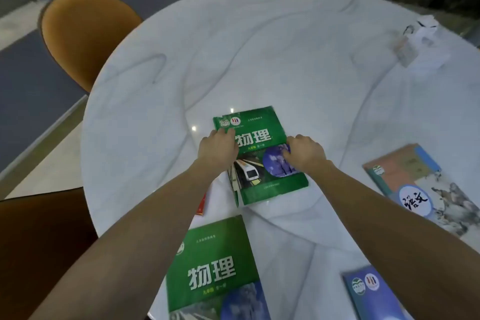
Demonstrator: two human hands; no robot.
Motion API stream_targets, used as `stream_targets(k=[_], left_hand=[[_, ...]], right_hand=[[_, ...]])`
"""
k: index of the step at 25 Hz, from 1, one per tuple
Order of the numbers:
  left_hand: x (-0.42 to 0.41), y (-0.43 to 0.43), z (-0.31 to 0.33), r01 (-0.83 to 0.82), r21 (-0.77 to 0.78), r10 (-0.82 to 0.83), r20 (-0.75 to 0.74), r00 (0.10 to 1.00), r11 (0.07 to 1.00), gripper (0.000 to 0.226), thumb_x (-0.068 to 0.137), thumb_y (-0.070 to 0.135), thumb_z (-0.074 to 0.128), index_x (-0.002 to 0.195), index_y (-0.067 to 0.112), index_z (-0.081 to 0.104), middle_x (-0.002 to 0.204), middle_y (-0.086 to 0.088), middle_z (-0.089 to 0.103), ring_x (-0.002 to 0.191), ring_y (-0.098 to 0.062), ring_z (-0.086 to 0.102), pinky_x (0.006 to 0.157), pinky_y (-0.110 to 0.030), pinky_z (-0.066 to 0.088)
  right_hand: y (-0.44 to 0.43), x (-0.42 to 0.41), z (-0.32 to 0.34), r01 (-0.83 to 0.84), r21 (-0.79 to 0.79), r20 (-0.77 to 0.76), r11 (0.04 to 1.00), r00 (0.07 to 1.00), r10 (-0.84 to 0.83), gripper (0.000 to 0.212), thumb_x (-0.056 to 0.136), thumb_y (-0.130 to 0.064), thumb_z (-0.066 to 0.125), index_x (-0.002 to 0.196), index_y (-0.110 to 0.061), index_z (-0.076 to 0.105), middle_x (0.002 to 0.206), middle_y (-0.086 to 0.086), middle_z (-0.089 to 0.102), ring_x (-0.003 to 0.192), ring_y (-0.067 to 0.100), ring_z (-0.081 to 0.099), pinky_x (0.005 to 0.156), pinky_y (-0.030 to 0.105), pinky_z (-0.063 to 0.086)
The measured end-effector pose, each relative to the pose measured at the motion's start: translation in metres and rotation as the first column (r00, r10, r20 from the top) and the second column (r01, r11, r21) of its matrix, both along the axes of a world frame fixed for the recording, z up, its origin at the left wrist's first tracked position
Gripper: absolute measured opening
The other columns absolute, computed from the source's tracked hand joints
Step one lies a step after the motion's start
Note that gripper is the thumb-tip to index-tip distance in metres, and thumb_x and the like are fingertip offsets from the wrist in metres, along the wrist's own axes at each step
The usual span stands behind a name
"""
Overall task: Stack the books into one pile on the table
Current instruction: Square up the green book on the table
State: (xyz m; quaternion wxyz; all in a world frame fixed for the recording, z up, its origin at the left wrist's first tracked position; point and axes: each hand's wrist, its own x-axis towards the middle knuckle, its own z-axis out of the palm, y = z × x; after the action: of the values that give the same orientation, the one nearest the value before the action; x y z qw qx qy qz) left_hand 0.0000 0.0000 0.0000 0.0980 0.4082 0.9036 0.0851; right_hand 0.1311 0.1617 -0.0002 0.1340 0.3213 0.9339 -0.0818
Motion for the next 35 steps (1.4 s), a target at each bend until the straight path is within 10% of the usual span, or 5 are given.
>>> stream_targets(k=[10,17,21,27,35], left_hand=[[0.020,0.005,-0.033,-0.309,0.092,0.279,0.244,0.929,0.947,0.041,0.093,0.017,0.053,0.129,0.003,0.039,0.123,-0.021,0.047,0.112,-0.035,0.048,0.088,-0.042,0.048],[0.009,0.020,-0.034,-0.695,0.054,0.546,0.576,0.608,0.717,0.045,0.085,0.016,0.064,0.124,0.002,0.045,0.123,-0.022,0.053,0.112,-0.037,0.053,0.095,-0.048,0.049],[0.002,0.018,-0.037,-0.717,0.028,0.557,0.608,0.566,0.697,0.024,0.084,0.007,0.061,0.106,-0.002,0.061,0.110,-0.022,0.066,0.104,-0.036,0.061,0.086,-0.043,0.056],[0.004,0.019,-0.037,-0.764,0.018,0.570,0.655,0.496,0.645,0.025,0.083,0.002,0.058,0.107,-0.001,0.062,0.112,-0.021,0.065,0.101,-0.033,0.063,0.080,-0.038,0.055],[0.008,0.014,-0.024,-0.806,0.099,0.498,0.741,0.451,0.584,0.032,0.090,0.003,0.057,0.121,0.001,0.050,0.122,-0.018,0.062,0.097,-0.027,0.060,0.079,-0.032,0.050]], right_hand=[[-0.003,-0.007,-0.028,0.281,-0.185,-0.127,0.942,0.944,-0.306,0.040,0.092,-0.027,0.054,0.119,0.004,0.052,0.122,0.024,0.052,0.113,0.038,0.051,0.088,0.043,0.047],[0.013,-0.015,-0.032,0.469,-0.419,-0.048,0.777,0.844,-0.535,0.035,0.080,-0.029,0.073,0.074,-0.006,0.047,0.077,0.010,0.052,0.083,0.027,0.051,0.061,0.030,0.039],[0.014,-0.018,-0.024,0.511,-0.438,0.005,0.739,0.824,-0.567,0.047,0.079,-0.026,0.074,0.059,-0.013,0.034,0.062,0.002,0.039,0.080,0.025,0.049,0.069,0.028,0.040],[0.016,-0.020,-0.024,0.490,-0.440,-0.012,0.752,0.835,-0.550,0.046,0.078,-0.023,0.076,0.058,-0.013,0.035,0.061,0.001,0.039,0.052,0.011,0.038,0.043,0.023,0.028],[0.020,-0.021,-0.015,0.490,-0.493,0.009,0.719,0.829,-0.559,0.046,0.076,-0.020,0.078,0.059,-0.010,0.036,0.063,0.004,0.041,0.071,0.022,0.047,0.045,0.024,0.029]])
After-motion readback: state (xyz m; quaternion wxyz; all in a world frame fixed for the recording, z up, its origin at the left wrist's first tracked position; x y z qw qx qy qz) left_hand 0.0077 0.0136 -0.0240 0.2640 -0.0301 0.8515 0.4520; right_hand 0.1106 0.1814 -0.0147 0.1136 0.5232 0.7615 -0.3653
